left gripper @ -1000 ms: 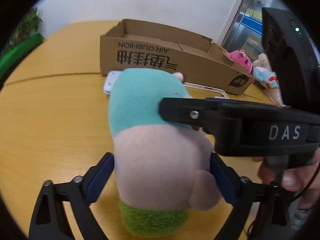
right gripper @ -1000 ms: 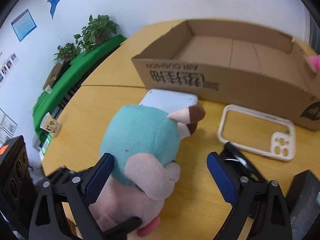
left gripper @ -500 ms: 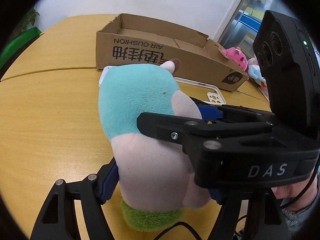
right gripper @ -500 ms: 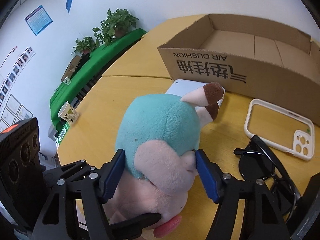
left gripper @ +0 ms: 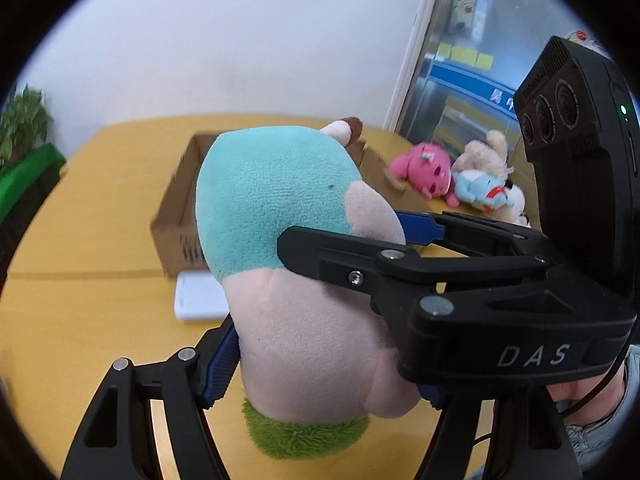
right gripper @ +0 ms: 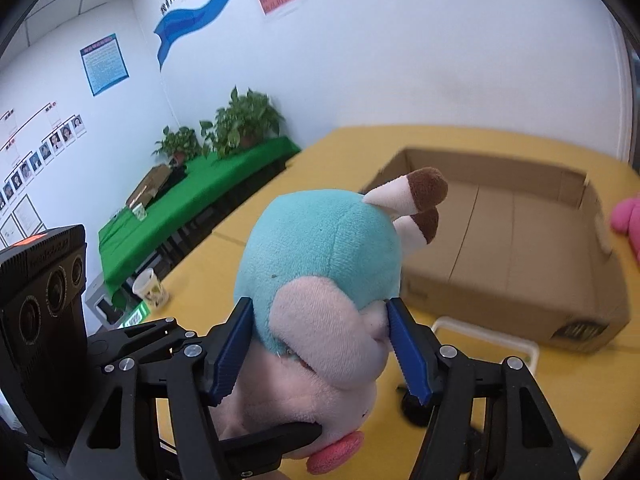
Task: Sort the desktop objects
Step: 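Lift the plush pig with both tools and carry it over the cardboard box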
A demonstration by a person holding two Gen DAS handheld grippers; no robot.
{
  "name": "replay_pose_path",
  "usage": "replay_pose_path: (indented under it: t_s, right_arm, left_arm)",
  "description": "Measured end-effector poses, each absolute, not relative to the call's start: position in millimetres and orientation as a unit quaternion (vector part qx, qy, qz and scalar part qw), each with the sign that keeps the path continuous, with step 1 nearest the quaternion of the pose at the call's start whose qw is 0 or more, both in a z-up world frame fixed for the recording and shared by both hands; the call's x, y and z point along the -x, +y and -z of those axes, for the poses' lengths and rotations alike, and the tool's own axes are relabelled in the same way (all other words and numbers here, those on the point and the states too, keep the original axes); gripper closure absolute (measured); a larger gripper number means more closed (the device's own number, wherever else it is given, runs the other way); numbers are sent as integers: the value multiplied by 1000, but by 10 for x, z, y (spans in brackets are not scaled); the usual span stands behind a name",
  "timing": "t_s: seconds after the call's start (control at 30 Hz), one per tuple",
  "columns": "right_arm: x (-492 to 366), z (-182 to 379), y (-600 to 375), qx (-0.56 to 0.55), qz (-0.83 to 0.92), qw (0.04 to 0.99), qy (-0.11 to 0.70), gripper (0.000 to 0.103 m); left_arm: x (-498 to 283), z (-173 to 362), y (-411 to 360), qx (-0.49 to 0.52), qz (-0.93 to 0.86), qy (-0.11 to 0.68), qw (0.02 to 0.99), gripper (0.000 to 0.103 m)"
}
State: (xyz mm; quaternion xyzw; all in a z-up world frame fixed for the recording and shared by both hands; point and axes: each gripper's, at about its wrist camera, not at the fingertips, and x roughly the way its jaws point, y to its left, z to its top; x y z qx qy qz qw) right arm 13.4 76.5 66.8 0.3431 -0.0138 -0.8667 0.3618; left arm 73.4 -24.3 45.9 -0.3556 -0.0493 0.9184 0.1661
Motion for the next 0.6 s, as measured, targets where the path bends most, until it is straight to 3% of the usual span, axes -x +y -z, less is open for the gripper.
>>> replay_pose_path:
  t_s: [0.4,0.6]
  right_arm:
    - [408,-2337,914,-181,909,374,11,39]
    - [871,-2723,939,-149,911,384,4,39]
  left_arm:
    - [-91,-1991,-228,197,-966,11,168,30]
    - [449,-2267,-220,177,-971,33,158,30]
